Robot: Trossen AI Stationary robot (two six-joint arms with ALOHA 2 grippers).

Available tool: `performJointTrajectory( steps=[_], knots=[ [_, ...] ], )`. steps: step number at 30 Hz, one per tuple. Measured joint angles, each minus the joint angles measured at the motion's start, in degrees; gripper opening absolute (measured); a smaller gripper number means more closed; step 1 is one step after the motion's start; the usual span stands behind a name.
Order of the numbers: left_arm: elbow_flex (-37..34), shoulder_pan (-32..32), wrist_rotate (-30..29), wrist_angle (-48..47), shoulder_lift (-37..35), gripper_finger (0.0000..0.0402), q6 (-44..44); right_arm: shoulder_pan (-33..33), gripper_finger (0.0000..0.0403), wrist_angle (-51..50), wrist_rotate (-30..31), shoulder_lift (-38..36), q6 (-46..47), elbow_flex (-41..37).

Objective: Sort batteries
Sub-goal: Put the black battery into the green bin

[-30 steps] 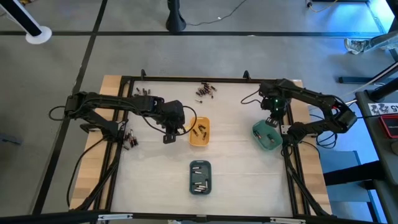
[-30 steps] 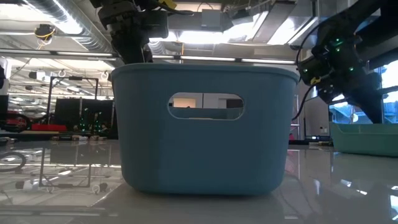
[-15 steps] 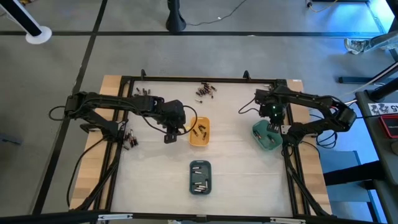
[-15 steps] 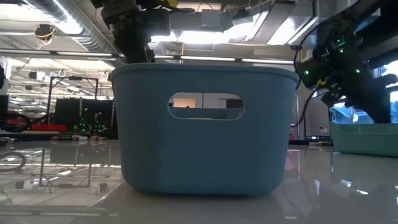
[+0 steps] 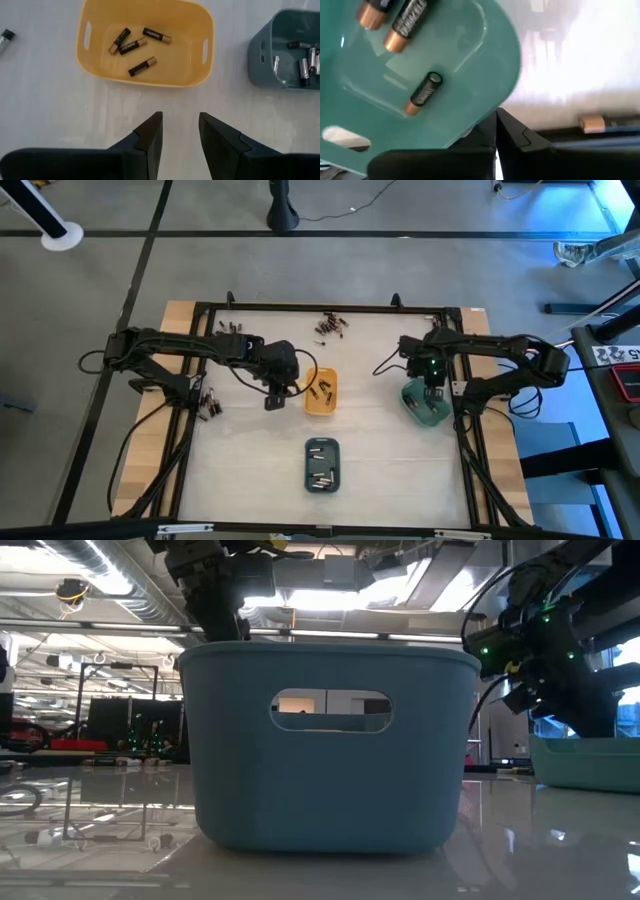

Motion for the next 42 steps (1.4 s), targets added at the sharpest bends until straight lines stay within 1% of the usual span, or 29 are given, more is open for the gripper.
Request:
performJointTrajectory(
  steps=[4,9,14,18,22,25,27,30,34,36,39,42],
  knots=[
    [0.0,0.0,0.0,0.1,0.0,0.0116,0.0,4.1,0.0000,2.7,-1.2,0.4,-0.2,0.0],
    [0.0,0.1,0.0,0.0,0.0,0.0116,-0.4,9.0,0.0000,2.7,-2.6,1.6,-0.3,0.7],
    [0.0,0.1,0.0,0.1,0.0,0.0116,-0.4,14.2,0.0000,5.6,-6.7,1.9,-1.2,1.8],
    [0.0,0.1,0.0,0.1,0.0,0.0116,-0.4,17.3,0.0000,6.5,-5.2,1.9,-1.4,3.3],
    [0.0,0.2,0.0,0.1,0.0,0.0116,-0.2,17.2,0.0000,3.4,-1.0,1.9,-3.0,6.7],
    [0.0,0.2,0.0,0.1,0.0,0.0116,-0.2,14.4,0.0000,0.0,1.1,1.9,-5.9,9.9],
    [0.0,0.2,0.0,0.1,0.0,0.0116,-0.5,10.5,0.0000,-1.6,1.9,1.9,-7.7,11.5],
    [0.0,0.2,0.0,0.1,0.0,0.0116,-1.1,2.0,0.0000,-3.7,4.2,1.9,-10.4,11.8],
    [0.0,0.1,0.0,0.1,0.0,0.0116,-1.1,-10.1,0.0000,-3.4,5.7,1.9,-12.8,9.1],
    [0.0,0.1,0.0,0.1,0.0,0.0116,-0.7,-14.2,0.0000,-2.2,9.2,2.0,-12.7,7.3],
    [0.0,0.1,0.0,0.1,0.0,0.0116,0.3,-17.2,0.0007,-1.3,13.8,2.0,-15.2,5.4],
    [0.0,0.4,0.0,0.1,0.0,0.0116,1.0,-17.4,0.0031,0.9,15.1,2.0,-19.0,4.7]
  ],
)
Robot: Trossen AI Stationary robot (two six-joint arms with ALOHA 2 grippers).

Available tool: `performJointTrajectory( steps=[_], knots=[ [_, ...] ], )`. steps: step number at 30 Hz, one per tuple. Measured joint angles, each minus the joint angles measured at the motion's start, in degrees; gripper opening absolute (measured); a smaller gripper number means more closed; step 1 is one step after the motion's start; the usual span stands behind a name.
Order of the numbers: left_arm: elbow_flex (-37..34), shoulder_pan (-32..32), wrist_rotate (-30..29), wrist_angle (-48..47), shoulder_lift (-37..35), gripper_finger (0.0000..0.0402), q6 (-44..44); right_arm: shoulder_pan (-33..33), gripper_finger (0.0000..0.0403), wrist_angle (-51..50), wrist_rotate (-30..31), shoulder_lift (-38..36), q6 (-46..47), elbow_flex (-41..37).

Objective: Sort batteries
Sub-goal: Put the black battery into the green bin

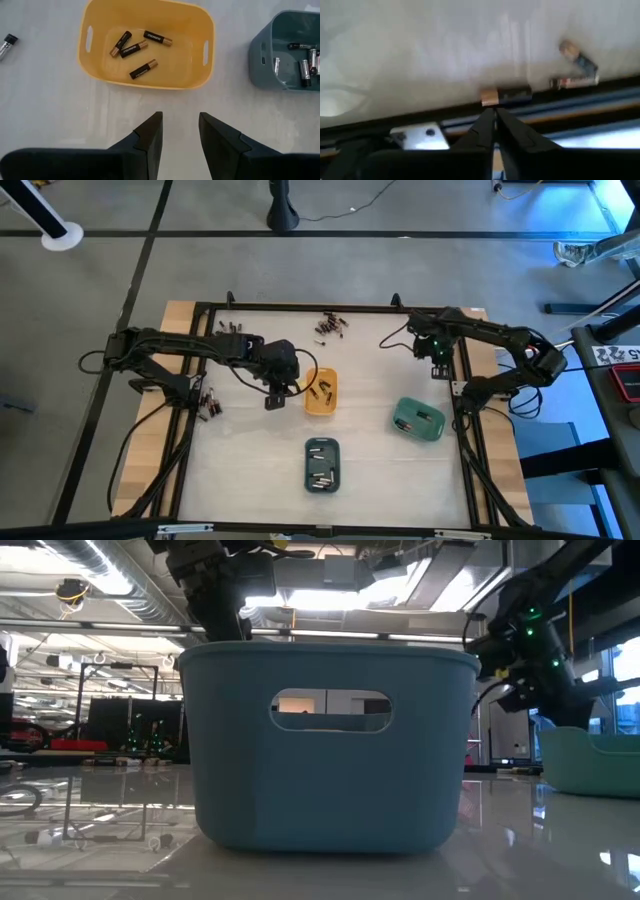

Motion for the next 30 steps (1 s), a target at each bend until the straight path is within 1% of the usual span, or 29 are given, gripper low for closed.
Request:
performJointTrajectory(
  steps=[3,6,10,13,16,21,30],
  knots=[
    [0.0,0.1,0.0,0.0,0.0,0.0116,0.1,0.1,0.0071,3.3,0.5,0.0,-2.5,-0.2],
    [0.0,0.1,0.0,0.3,0.0,0.0116,-0.4,0.0,0.0122,5.4,2.3,0.9,-3.1,-0.2],
    [0.0,0.1,0.0,0.4,0.0,0.0116,-1.0,0.0,0.0187,4.8,3.0,3.4,-6.1,-0.2],
    [0.0,0.0,0.0,0.4,0.0,0.0116,-1.0,0.0,0.0218,4.6,3.0,5.6,-7.9,-0.2],
    [0.0,0.0,0.0,0.4,0.0,0.0116,-1.1,0.0,0.0230,4.2,3.4,7.6,-9.0,-0.2],
    [0.0,0.0,0.0,1.5,0.0,0.0116,-0.9,-0.1,0.0227,3.9,4.6,9.0,-10.7,-0.2],
    [0.0,0.0,0.0,1.6,0.0,0.0116,-0.8,-4.4,0.0225,3.1,4.3,9.1,-13.3,-0.2]
  ],
)
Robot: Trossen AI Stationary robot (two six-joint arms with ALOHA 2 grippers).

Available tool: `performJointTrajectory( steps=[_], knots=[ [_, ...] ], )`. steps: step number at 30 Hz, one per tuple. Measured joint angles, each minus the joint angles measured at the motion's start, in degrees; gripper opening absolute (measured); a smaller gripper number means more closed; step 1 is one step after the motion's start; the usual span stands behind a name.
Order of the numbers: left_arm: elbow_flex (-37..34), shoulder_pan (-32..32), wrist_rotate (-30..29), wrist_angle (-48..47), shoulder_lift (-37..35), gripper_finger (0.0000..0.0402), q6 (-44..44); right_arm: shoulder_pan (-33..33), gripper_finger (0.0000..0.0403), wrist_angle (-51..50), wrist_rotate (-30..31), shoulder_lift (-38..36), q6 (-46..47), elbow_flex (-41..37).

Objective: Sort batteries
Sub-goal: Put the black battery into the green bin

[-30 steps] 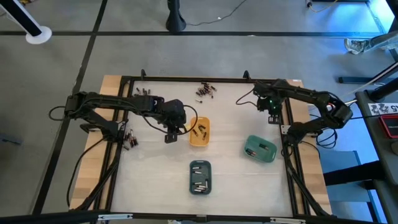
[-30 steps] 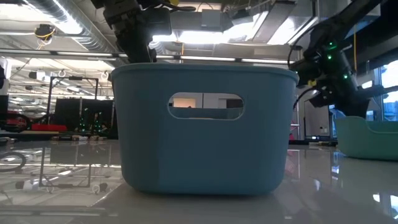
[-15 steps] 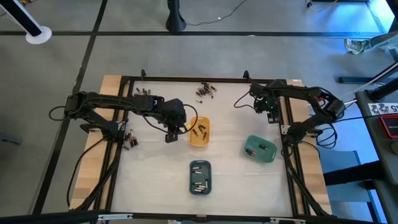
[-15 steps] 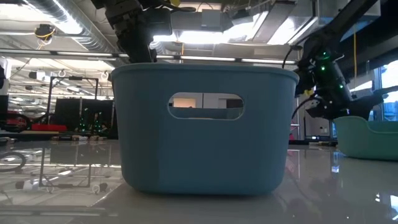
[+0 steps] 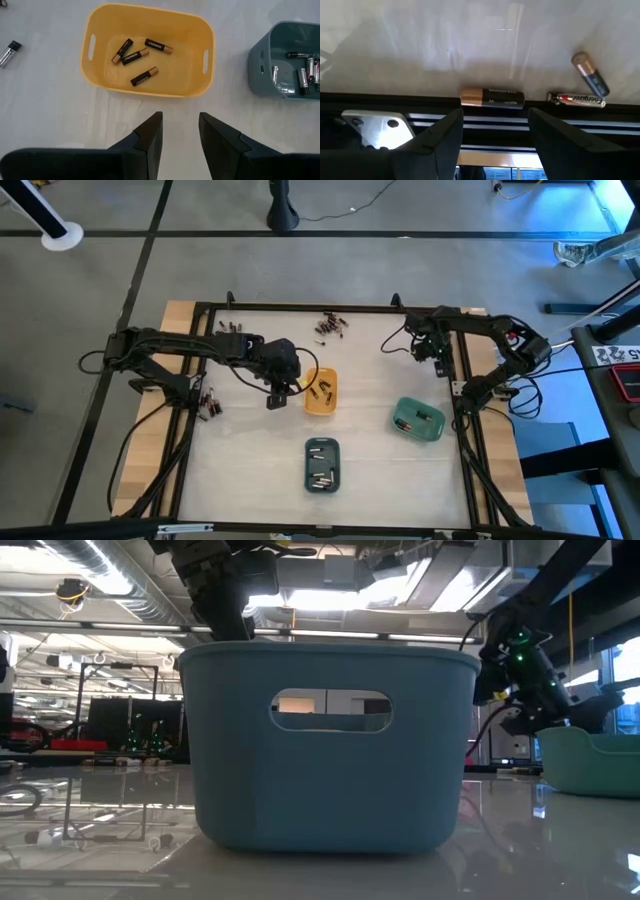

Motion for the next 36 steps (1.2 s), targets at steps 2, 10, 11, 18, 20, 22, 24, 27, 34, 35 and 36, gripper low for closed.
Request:
performJointTrajectory(
  steps=[2,10,11,18,20,22,24,27,34,35,36],
  knots=[
    [0.0,0.0,0.0,0.0,0.0,0.0116,0.3,-0.2,0.0225,0.0,-0.9,0.0,-0.3,0.0],
    [0.0,0.0,0.0,0.0,0.0,0.0116,2.6,-0.2,0.0225,2.0,-0.3,0.0,-1.6,-2.9],
    [0.0,0.0,0.0,0.0,0.0,0.0116,2.6,-0.2,0.0225,2.3,-0.1,0.0,-1.6,-3.6],
    [0.0,0.0,0.0,0.0,0.0,0.0116,4.1,0.0,0.0225,4.3,4.1,-0.2,-0.7,-4.6],
    [0.0,0.0,0.0,0.0,0.0,0.0116,4.2,-0.1,0.0225,2.9,4.4,-0.1,0.4,-4.1],
    [0.0,0.0,0.0,0.2,0.0,0.0116,4.6,-0.1,0.0225,2.3,4.9,0.0,1.3,-3.5],
    [0.0,0.0,0.0,1.1,0.0,0.0116,4.9,-0.1,0.0228,2.3,5.1,0.0,1.5,-2.9],
    [0.0,0.0,0.0,2.2,0.0,0.0116,5.0,-0.1,0.0242,2.2,4.7,0.0,1.9,-2.4],
    [0.0,0.0,0.0,2.4,0.0,0.0116,5.0,-0.1,0.0265,1.8,3.6,0.0,2.5,-2.3],
    [0.0,0.0,0.0,2.4,0.0,0.0116,4.9,-0.1,0.0266,1.9,3.3,0.0,3.0,-2.3],
    [0.0,0.0,0.0,2.4,0.0,0.0116,4.8,-0.1,0.0266,2.0,2.9,0.0,3.1,-2.3]
  ],
)
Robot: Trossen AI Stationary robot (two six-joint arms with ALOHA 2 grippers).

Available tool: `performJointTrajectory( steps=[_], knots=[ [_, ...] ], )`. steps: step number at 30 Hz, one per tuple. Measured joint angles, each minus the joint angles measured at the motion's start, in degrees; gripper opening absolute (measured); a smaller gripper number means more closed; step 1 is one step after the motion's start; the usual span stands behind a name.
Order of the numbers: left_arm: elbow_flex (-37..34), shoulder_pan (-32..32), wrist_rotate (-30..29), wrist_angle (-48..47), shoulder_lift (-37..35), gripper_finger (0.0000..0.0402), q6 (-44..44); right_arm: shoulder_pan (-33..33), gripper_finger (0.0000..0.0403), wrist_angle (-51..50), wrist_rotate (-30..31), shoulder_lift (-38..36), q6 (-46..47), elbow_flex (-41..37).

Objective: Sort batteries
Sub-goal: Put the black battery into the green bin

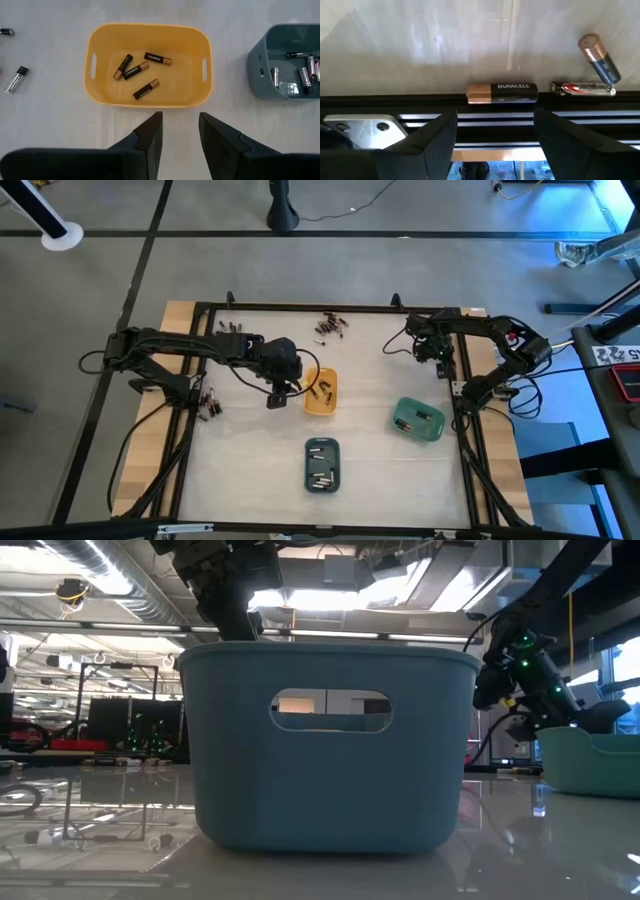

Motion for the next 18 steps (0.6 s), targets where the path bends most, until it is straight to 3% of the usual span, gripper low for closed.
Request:
performJointTrajectory(
  steps=[18],
  knots=[
    [0.0,0.0,0.0,-0.2,0.0,0.0116,0.1,0.1,0.0275,1.3,-0.8,0.0,0.9,0.0]
  ],
)
